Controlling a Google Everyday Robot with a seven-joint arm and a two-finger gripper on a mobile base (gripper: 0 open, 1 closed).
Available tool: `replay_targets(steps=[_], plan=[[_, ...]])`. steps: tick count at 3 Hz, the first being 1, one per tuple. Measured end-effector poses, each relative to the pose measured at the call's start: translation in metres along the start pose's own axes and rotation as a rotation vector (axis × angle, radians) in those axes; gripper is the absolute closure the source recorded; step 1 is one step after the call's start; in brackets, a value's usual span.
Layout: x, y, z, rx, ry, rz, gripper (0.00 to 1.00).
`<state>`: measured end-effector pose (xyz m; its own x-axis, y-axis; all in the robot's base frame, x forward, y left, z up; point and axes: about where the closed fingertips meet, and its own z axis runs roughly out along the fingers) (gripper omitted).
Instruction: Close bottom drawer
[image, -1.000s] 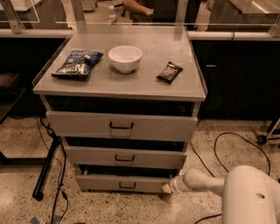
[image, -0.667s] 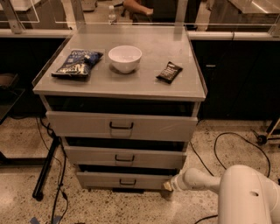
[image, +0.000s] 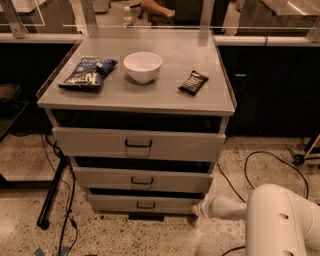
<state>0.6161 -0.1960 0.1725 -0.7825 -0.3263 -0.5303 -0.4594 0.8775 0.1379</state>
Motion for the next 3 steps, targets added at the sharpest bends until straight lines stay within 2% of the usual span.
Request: replay_targets(steps=[1,2,3], plan=[[0.000,0.000,0.000,0.000,0.000,0.000,1.00],[0.024,0.006,-0.021,-0.035,0.051,0.037,1.00],[0.050,0.018,-0.054,-0.069,0.095,0.085,1.00]])
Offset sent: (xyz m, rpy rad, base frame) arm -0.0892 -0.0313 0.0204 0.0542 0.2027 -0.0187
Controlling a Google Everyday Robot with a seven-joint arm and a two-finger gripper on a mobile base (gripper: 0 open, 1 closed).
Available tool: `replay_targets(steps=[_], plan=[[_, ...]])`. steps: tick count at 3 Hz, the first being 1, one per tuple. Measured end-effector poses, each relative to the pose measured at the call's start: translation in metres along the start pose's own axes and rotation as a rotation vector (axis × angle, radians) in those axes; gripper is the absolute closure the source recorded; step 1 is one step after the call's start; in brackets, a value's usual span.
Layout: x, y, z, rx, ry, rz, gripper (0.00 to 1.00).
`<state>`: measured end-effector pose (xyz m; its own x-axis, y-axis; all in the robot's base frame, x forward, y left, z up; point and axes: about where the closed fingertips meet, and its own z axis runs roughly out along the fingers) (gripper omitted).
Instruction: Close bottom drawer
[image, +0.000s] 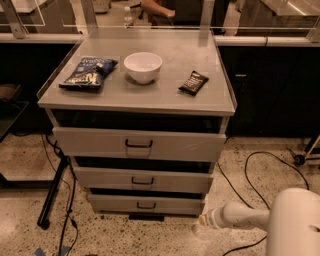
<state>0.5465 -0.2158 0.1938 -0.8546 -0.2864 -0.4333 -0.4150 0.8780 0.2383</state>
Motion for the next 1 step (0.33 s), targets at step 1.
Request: replay_targets(steps=[1], plan=[[0.0066,0.0038,-0.0029,-0.007,0.010,0.003,0.84]])
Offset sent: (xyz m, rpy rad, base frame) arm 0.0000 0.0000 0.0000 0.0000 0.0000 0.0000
